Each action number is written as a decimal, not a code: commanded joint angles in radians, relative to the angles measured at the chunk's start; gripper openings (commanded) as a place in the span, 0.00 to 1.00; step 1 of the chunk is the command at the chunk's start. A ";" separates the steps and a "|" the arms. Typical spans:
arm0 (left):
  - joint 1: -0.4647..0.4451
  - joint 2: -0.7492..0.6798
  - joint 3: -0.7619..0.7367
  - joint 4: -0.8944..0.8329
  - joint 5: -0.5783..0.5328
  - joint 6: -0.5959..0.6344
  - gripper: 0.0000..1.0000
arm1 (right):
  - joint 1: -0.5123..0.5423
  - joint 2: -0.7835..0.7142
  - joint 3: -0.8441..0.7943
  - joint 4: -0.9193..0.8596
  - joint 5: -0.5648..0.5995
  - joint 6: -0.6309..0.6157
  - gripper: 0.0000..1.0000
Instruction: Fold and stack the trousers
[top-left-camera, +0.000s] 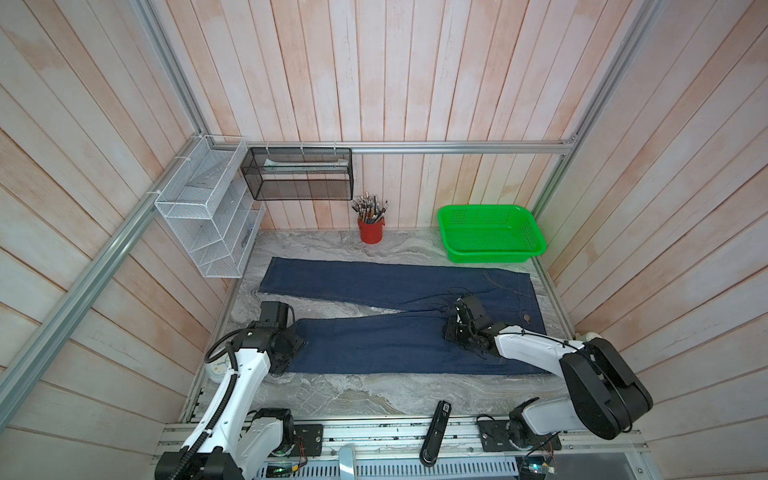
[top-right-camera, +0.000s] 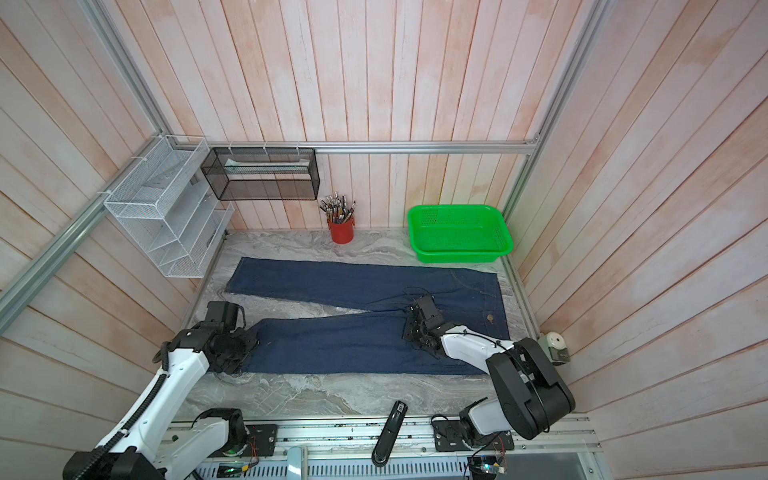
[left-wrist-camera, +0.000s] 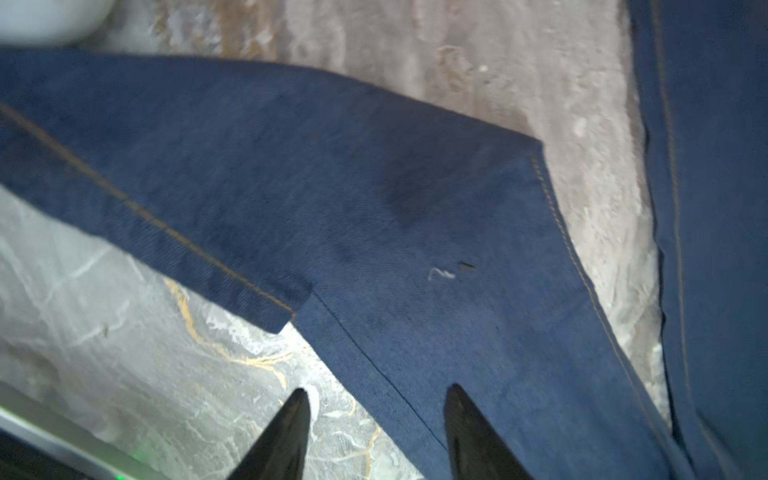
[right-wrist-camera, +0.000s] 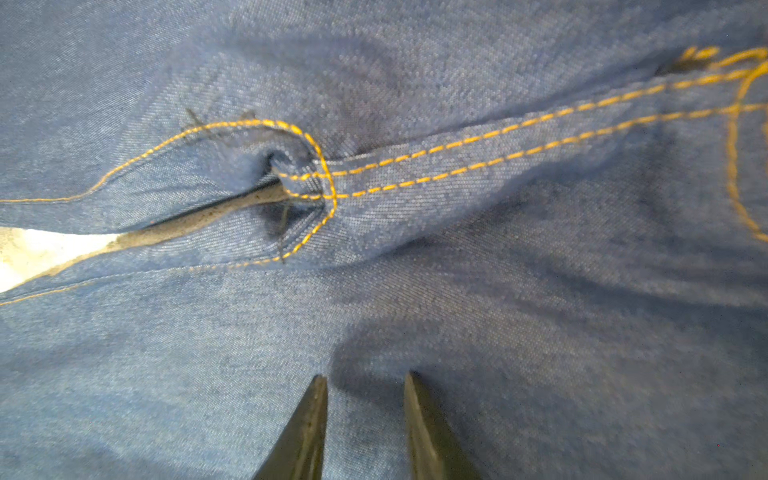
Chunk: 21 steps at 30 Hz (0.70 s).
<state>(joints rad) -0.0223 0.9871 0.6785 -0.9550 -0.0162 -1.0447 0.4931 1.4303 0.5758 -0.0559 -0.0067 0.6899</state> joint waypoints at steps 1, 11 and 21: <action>0.002 -0.026 -0.008 -0.047 -0.090 -0.240 0.55 | -0.007 0.026 -0.029 -0.060 -0.050 -0.006 0.35; 0.068 -0.003 -0.090 -0.010 -0.168 -0.306 0.30 | -0.049 0.083 -0.048 -0.003 -0.102 -0.018 0.35; 0.103 0.061 -0.133 0.077 -0.199 -0.305 0.46 | -0.074 0.113 -0.040 0.005 -0.131 -0.030 0.35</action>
<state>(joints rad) 0.0643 1.0401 0.5587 -0.9253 -0.1692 -1.3361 0.4236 1.4853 0.5720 0.0711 -0.1333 0.6731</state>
